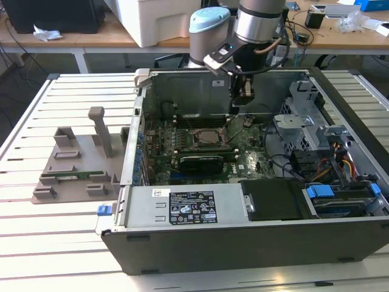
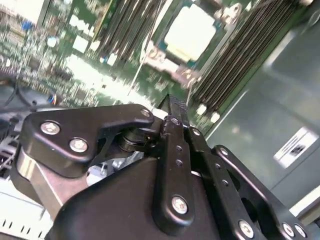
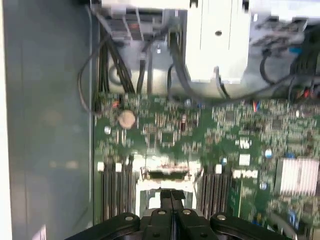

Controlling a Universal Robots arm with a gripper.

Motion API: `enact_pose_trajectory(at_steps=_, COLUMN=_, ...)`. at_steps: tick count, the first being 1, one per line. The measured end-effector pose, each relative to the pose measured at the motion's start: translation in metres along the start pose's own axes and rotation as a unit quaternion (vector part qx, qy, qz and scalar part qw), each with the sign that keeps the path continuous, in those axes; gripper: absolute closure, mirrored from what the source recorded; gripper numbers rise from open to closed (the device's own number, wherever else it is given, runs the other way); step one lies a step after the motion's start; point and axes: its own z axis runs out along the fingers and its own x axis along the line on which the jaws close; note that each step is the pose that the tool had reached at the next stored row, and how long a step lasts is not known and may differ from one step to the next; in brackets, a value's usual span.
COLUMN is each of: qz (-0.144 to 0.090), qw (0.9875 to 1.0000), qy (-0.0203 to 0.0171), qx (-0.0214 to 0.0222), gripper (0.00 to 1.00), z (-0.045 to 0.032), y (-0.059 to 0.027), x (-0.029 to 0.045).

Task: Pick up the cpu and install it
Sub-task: 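Close the cpu cover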

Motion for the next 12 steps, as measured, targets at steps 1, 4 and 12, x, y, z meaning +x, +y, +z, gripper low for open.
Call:
enact_pose_trajectory(at_steps=1, qz=0.000, qw=1.0000, qy=0.0001, qx=0.0004, gripper=0.89, z=-0.0006, y=0.0083, x=-0.0001)
enact_pose_trajectory(at_steps=4, qz=0.000, qw=1.0000, qy=0.0002, qx=0.0018, gripper=0.89, z=-0.0008, y=0.0228, x=-0.0004)
enact_pose_trajectory(at_steps=12, qz=0.000, qw=1.0000, qy=0.0001, qx=0.0036, gripper=0.89, z=0.0293, y=0.0321, x=-0.0003)
